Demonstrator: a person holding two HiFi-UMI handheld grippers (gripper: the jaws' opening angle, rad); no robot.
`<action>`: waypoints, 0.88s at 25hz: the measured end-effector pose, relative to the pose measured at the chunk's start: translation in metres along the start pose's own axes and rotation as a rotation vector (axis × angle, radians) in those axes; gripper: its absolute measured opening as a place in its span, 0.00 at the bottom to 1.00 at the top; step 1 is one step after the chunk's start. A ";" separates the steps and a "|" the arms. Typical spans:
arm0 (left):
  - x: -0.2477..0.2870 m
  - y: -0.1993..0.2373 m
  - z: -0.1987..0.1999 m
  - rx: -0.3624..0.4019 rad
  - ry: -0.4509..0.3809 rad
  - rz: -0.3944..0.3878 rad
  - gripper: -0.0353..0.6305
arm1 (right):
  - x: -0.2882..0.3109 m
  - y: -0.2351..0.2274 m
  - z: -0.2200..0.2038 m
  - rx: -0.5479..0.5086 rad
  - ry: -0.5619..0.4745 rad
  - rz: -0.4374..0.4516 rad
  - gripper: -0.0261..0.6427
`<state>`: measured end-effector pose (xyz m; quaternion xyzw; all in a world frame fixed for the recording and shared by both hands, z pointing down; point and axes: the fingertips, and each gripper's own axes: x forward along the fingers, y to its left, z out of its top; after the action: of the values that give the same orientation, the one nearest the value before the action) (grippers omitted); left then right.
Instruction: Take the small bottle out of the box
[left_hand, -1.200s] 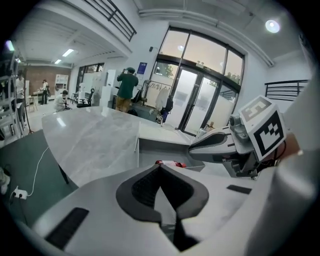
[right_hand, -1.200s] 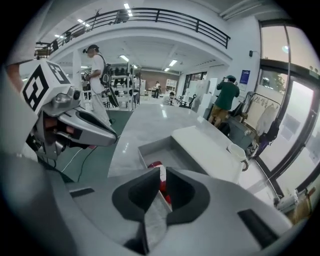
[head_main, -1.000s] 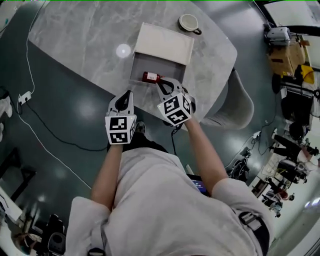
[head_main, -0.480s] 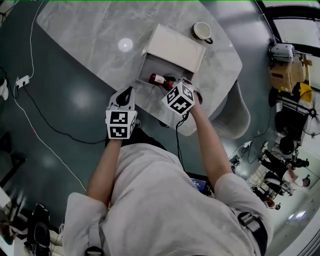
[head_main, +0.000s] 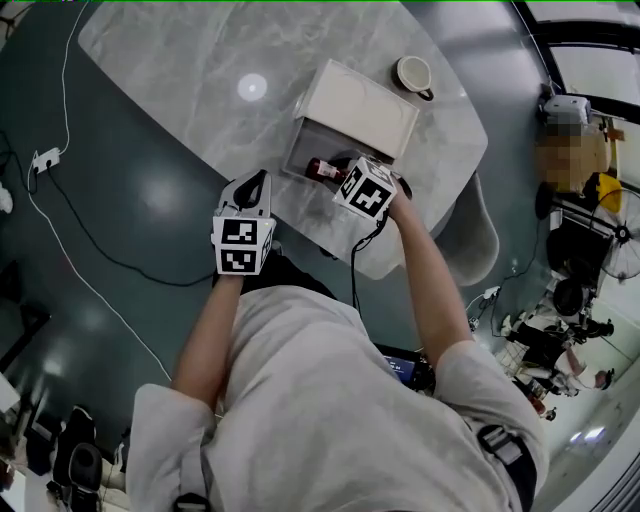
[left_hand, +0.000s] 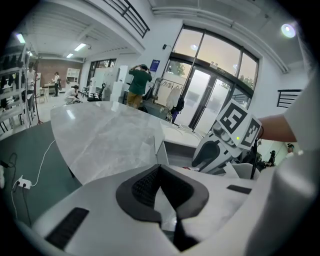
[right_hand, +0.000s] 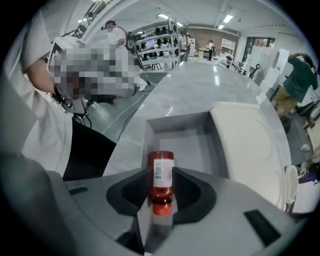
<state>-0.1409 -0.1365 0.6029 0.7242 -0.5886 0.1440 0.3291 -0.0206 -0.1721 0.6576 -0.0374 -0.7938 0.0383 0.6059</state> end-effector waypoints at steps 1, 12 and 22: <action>0.001 0.003 0.000 -0.001 0.002 0.001 0.09 | 0.001 0.000 0.000 -0.001 0.008 0.022 0.24; 0.006 0.008 0.008 0.000 0.009 -0.020 0.09 | 0.015 -0.011 0.022 0.038 -0.006 -0.022 0.35; 0.020 0.032 0.020 0.007 0.030 -0.034 0.09 | 0.035 -0.034 0.034 0.091 0.014 -0.121 0.38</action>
<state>-0.1694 -0.1680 0.6096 0.7331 -0.5705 0.1513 0.3380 -0.0627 -0.2026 0.6860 0.0379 -0.7877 0.0376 0.6137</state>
